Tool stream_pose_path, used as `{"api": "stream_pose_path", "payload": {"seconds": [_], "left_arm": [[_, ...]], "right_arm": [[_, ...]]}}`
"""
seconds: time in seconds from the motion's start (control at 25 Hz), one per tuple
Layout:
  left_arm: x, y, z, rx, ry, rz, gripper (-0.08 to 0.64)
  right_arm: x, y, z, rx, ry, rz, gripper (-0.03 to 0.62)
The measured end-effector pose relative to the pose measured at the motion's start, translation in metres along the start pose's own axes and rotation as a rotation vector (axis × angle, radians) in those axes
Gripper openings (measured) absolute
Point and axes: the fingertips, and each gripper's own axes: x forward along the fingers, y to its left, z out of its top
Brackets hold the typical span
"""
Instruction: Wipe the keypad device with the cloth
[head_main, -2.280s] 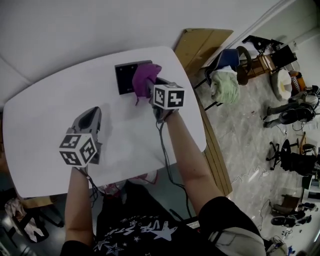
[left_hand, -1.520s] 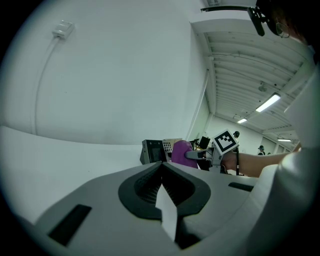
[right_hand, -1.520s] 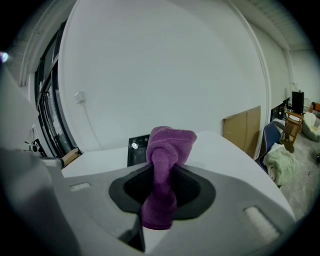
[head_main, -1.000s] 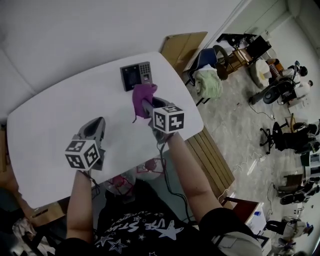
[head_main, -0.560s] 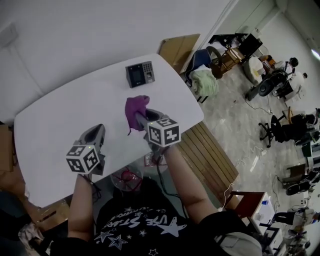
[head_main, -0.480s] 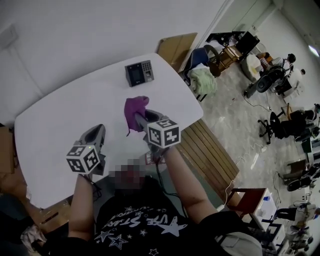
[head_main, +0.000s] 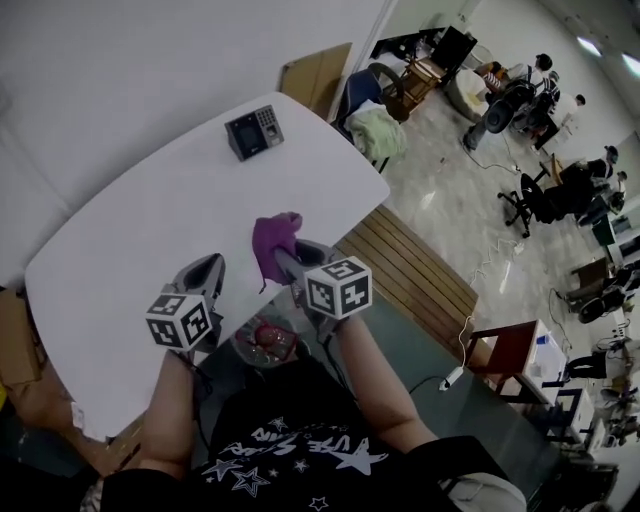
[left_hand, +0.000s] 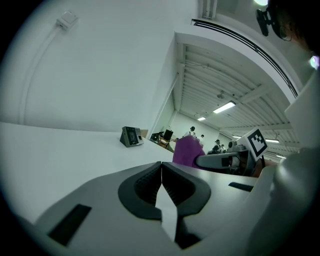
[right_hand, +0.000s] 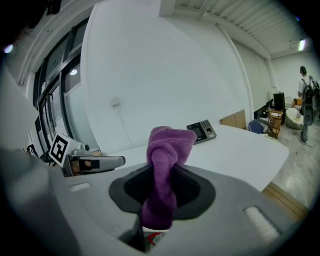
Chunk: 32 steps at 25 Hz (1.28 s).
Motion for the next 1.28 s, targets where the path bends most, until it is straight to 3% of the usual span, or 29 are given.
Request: {"api": "stream_pose_path", "payload": {"seconds": [0.24, 0.64, 1.28], "left_arm": [[0.007, -0.030, -0.028, 0.036, 0.051, -0.057, 0.009], [-0.030, -0.085, -0.061, 0.008, 0.041, -0.007, 0.009], [-0.120, -0.209, -0.105, 0.058, -0.030, 0.004, 0.009]], "right_arm": [[-0.026, -0.021, -0.018, 0.034, -0.008, -0.037, 0.098], [-0.088, 0.006, -0.067, 0.083, -0.007, 0.019, 0.098], [-0.229, 0.053, -0.108, 0.068, -0.097, 0.056, 0.098]]}}
